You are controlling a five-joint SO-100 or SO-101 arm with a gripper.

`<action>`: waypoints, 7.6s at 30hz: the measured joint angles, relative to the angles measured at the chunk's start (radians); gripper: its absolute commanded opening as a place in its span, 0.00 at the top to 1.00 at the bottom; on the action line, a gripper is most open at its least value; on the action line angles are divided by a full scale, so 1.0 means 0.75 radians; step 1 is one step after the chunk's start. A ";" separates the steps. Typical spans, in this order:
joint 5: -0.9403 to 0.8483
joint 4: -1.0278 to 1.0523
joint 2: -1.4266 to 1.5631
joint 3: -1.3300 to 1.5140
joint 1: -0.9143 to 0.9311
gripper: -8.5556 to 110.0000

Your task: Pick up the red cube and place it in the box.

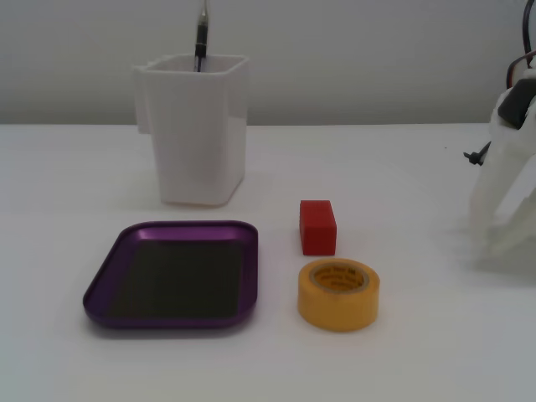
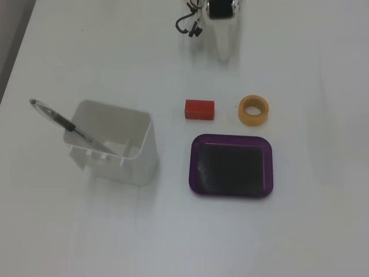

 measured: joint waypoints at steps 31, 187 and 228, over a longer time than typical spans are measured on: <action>-0.063 -0.243 0.000 -0.192 0.025 0.93; -0.280 -0.014 -3.340 -3.009 0.080 0.89; -0.403 0.558 -1.614 -2.096 0.061 0.79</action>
